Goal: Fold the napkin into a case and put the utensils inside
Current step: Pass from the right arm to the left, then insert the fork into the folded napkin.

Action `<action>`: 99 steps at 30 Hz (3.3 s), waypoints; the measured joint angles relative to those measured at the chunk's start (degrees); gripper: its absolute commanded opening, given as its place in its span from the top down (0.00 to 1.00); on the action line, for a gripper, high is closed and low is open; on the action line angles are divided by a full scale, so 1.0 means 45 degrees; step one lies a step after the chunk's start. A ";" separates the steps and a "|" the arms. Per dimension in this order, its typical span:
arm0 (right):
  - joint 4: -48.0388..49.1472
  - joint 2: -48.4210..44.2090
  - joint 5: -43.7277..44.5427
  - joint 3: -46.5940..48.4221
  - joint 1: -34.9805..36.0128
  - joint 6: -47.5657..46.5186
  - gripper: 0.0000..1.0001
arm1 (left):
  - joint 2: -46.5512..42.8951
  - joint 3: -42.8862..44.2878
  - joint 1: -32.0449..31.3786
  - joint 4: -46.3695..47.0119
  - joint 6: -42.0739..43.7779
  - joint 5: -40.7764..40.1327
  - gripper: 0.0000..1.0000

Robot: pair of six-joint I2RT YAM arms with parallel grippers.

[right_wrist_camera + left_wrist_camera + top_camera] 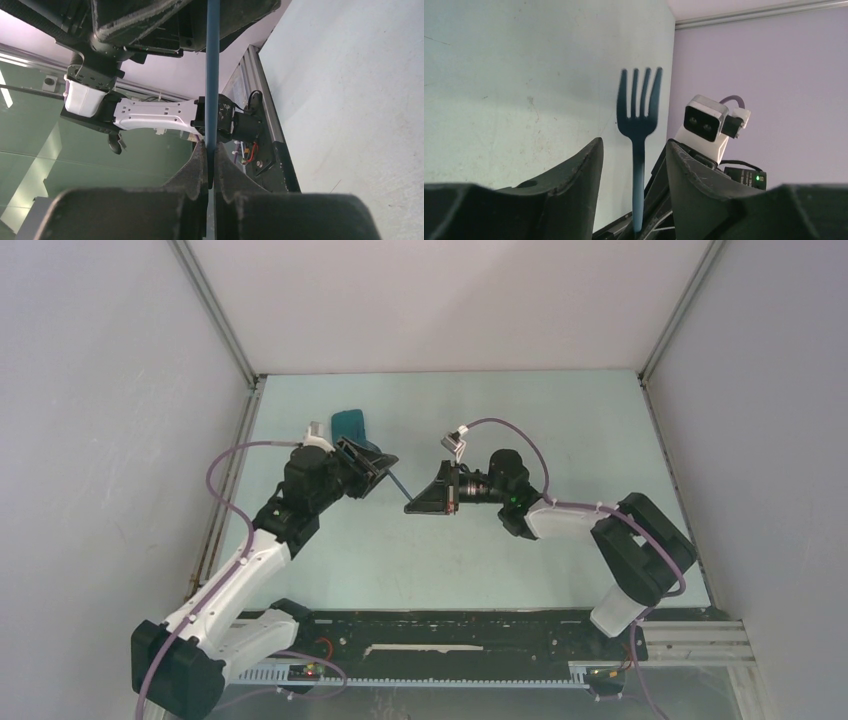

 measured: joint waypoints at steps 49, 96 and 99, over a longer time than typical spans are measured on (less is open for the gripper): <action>-0.5974 -0.2448 0.1846 -0.0296 -0.0835 -0.3730 0.24 | 0.3026 0.3929 0.1773 -0.2050 0.5047 -0.1885 1.00; -0.8121 -0.2220 0.1219 -0.1933 -0.2623 -0.5489 0.28 | 1.8311 1.7894 0.5119 -0.7116 0.9607 -0.2924 1.00; -0.8116 -0.2278 0.1219 -0.1933 -0.2623 -0.5489 0.28 | 1.8326 1.7898 0.5119 -0.7237 0.9617 -0.2798 1.00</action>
